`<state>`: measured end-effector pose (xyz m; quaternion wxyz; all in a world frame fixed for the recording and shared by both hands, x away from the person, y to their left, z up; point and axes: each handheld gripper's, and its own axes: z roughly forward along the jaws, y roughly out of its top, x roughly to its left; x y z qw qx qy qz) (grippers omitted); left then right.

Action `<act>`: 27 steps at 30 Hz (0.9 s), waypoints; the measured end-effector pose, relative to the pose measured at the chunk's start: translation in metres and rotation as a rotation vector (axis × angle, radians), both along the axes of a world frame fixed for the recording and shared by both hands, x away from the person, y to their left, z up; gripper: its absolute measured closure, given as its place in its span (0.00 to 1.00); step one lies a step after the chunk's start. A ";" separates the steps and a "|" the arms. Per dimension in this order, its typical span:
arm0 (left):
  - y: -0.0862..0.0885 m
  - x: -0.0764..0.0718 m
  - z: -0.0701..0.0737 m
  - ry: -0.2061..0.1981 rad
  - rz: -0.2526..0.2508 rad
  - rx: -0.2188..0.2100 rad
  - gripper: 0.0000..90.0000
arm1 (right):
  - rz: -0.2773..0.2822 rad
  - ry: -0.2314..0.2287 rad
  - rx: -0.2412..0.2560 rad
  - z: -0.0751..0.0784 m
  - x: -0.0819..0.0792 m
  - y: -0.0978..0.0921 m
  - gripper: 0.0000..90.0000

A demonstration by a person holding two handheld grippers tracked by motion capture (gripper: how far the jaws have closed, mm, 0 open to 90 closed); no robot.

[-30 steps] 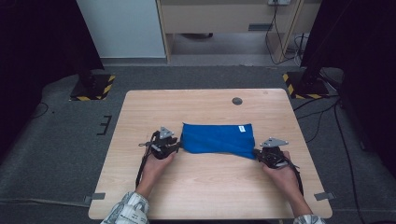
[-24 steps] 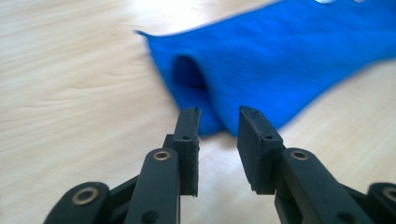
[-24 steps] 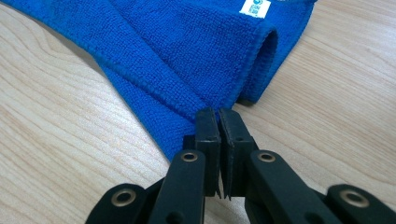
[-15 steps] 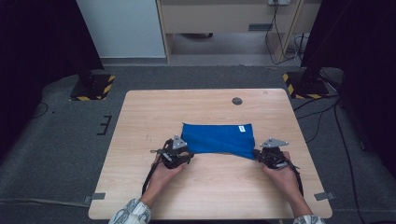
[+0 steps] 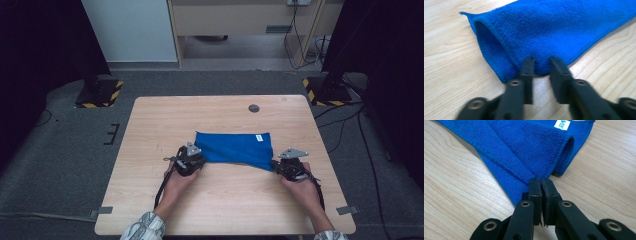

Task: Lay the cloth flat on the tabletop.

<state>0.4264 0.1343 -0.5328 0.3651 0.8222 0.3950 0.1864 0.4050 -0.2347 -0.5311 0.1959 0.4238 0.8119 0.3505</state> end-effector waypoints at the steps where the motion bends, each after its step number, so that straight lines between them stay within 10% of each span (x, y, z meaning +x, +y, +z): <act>1: 0.000 0.001 0.000 -0.002 0.001 -0.005 0.92 | -0.004 -0.002 0.003 0.000 0.000 0.000 0.97; 14: 0.008 -0.012 0.023 -0.026 -0.026 -0.052 0.99 | 0.020 -0.031 0.030 0.011 -0.010 0.000 0.97; 27: 0.022 -0.053 0.042 0.003 -0.097 -0.046 0.99 | 0.107 -0.045 0.061 0.034 -0.055 0.002 0.96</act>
